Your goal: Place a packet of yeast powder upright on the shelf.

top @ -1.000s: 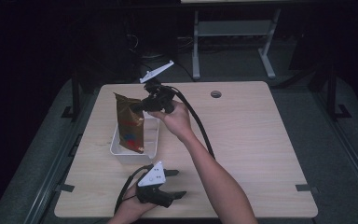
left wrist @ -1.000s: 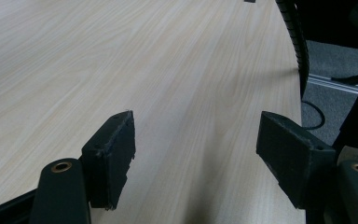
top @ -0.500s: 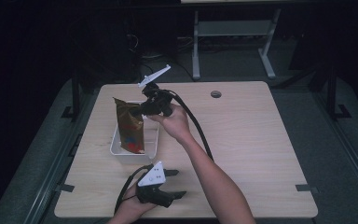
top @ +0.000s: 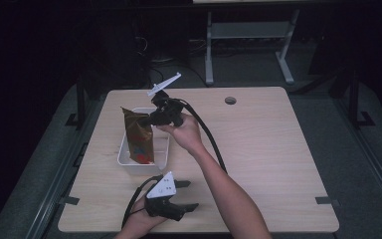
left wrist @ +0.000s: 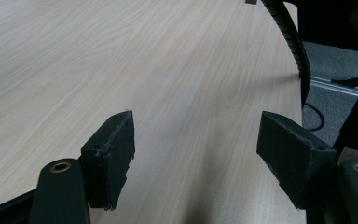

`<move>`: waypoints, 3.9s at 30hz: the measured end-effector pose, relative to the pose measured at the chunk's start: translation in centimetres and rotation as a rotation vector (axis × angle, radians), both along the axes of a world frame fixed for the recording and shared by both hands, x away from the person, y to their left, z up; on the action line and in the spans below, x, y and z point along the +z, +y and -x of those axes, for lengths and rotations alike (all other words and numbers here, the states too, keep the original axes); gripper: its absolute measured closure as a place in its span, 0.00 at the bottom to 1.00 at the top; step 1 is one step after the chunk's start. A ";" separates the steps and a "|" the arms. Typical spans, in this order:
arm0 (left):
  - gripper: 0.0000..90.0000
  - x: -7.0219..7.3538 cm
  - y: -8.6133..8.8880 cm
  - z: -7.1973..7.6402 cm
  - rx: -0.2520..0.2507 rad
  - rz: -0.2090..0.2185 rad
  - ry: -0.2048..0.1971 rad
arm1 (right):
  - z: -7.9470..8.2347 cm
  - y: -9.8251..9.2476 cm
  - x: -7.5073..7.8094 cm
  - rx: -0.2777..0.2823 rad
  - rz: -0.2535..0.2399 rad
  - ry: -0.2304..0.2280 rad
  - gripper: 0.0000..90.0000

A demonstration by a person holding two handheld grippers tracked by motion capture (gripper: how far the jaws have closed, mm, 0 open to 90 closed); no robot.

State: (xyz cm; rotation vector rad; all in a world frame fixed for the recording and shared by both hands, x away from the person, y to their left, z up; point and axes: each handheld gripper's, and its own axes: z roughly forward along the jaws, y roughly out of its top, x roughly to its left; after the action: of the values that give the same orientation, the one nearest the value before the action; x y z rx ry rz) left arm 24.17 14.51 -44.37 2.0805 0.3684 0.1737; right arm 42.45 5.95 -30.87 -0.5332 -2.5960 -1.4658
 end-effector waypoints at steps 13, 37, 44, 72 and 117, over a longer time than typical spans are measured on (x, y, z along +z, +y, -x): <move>0.30 0.0 0.1 -0.1 0.001 -0.003 0.000 | -0.1 0.2 -1.0 0.007 0.003 0.020 0.98; 0.30 0.1 0.2 -0.1 0.003 0.003 0.003 | -0.4 0.6 -2.7 0.016 0.005 0.064 0.98; 0.30 0.1 0.2 -0.1 0.005 0.004 0.004 | -0.4 0.7 -3.2 0.018 0.006 0.077 0.97; 0.29 0.1 0.2 -0.2 0.007 0.005 0.005 | -1.4 -0.6 -5.1 -0.024 -0.024 0.152 0.90; 0.29 0.0 0.4 -0.5 0.026 0.013 0.019 | -1.2 -6.6 -6.5 -0.136 -0.046 0.211 0.57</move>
State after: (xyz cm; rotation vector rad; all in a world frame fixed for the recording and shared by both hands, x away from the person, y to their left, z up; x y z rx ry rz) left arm 24.66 14.93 -44.33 2.0670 0.4066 0.1666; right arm 43.66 -0.66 -37.39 -0.8250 -2.3991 -1.4169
